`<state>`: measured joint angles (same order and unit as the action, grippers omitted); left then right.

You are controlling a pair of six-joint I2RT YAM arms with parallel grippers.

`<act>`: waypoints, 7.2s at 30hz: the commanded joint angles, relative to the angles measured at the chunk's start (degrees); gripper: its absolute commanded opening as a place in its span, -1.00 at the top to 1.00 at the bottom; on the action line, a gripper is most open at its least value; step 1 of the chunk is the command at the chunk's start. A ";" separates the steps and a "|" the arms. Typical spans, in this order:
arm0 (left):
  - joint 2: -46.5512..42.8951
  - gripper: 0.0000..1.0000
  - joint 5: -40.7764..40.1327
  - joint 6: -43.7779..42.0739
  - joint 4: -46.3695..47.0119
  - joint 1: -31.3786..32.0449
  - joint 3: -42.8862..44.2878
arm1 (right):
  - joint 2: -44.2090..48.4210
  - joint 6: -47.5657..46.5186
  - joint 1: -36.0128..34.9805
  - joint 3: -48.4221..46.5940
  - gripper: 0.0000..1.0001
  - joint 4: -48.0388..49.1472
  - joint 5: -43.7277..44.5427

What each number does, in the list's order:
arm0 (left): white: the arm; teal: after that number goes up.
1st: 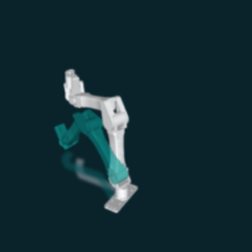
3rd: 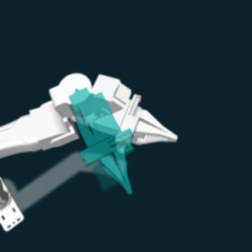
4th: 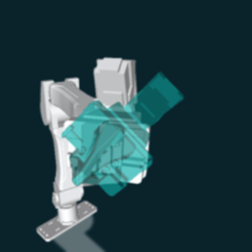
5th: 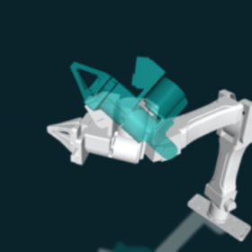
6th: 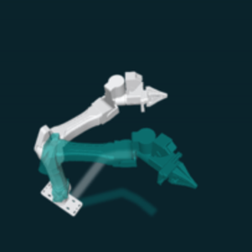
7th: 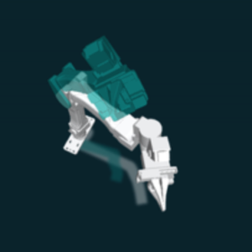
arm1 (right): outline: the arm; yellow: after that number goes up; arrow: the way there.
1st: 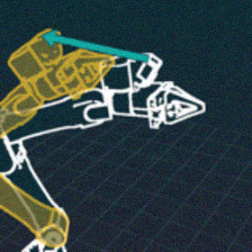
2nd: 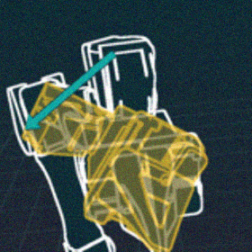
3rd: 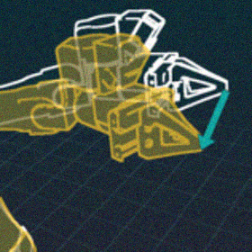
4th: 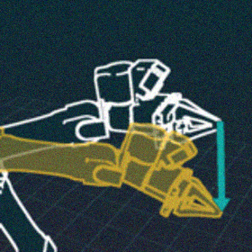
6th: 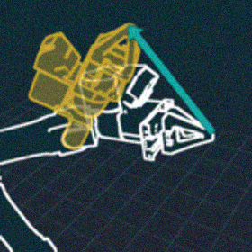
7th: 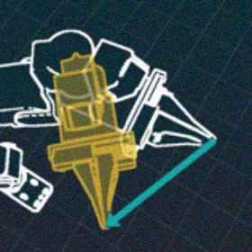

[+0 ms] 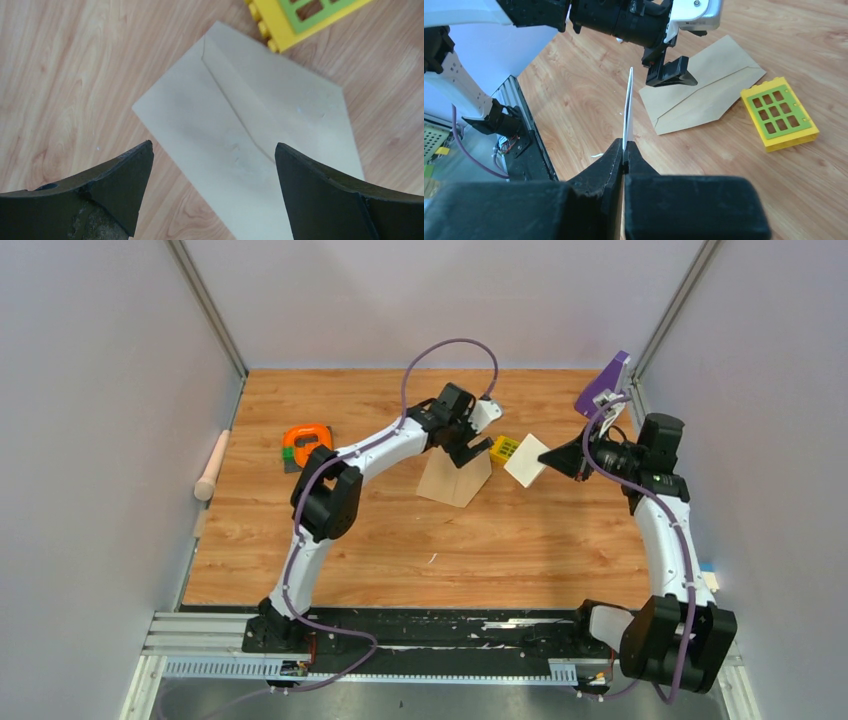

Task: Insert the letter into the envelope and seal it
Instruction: Adjust the envelope at the center of the board, then place the letter in the envelope.

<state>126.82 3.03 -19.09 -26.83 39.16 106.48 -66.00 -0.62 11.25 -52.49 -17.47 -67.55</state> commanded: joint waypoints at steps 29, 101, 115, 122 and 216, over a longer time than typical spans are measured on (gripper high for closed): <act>8.98 -0.98 -24.01 -0.12 -2.41 4.06 5.82 | 0.00 -0.99 3.24 -0.74 1.00 0.72 -5.38; -3.60 -0.98 33.77 40.37 24.59 -18.68 -23.58 | -73.31 14.41 -18.73 -59.08 1.00 -31.10 14.54; -3.78 -0.99 34.13 41.95 26.40 -18.68 -25.34 | -73.99 11.90 -19.74 -62.08 1.00 -32.28 20.25; -3.33 -0.98 34.65 42.49 26.51 -18.68 -25.28 | -75.51 11.40 -20.38 -62.38 1.00 -32.35 19.09; -10.92 -1.00 34.47 42.84 26.38 -22.59 -31.07 | -69.73 6.27 -30.23 -66.14 0.04 -32.52 30.82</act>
<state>115.72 36.91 23.70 -1.91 16.67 76.09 -138.61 7.49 -19.68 -116.44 -49.25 -38.11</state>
